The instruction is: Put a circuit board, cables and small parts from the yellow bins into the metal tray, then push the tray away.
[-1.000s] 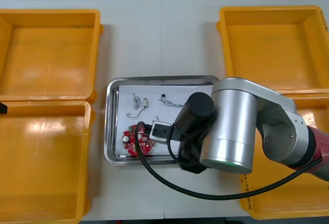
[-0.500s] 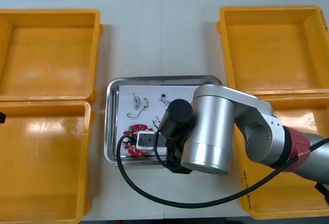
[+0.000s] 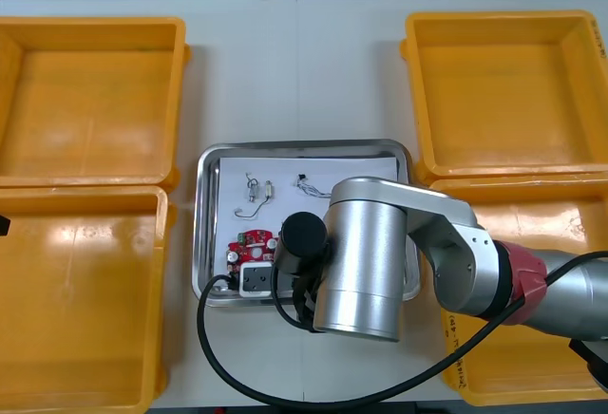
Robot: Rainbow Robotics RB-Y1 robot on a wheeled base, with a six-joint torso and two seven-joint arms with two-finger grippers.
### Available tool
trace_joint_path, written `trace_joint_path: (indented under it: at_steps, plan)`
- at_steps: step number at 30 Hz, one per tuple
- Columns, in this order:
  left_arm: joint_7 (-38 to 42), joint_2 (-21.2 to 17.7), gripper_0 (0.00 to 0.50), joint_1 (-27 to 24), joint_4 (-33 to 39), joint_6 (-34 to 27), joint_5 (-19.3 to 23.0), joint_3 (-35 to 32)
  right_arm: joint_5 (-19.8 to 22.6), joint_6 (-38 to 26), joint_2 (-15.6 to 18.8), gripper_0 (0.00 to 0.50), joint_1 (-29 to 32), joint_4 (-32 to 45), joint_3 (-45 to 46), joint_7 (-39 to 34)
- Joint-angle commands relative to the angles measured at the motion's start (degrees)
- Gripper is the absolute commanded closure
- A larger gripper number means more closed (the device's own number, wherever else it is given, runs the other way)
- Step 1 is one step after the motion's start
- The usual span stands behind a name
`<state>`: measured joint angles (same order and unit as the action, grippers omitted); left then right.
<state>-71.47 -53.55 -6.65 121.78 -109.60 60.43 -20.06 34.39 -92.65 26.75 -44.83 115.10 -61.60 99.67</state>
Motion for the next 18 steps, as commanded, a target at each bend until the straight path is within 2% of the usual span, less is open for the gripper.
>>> trace_joint_path:
  at_steps: [1, 9, 18]
  plan:
    - [-0.6, -0.9, 0.000, 1.3, 1.4, -0.4, -1.1, -1.6, -1.1, 2.3, -1.5, 0.034, -2.5, -1.0, -2.6, 3.2]
    - [-0.9, 1.1, 0.000, 1.2, 1.4, -0.4, -2.9, -1.6, -2.8, 2.9, -2.2, 0.032, -2.5, -2.0, -5.3, 3.1]
    - [-1.1, 1.3, 0.000, 1.3, 1.4, -0.4, -2.9, -1.7, -3.8, 3.1, -3.7, 0.030, -2.5, -4.1, -5.9, 3.2]
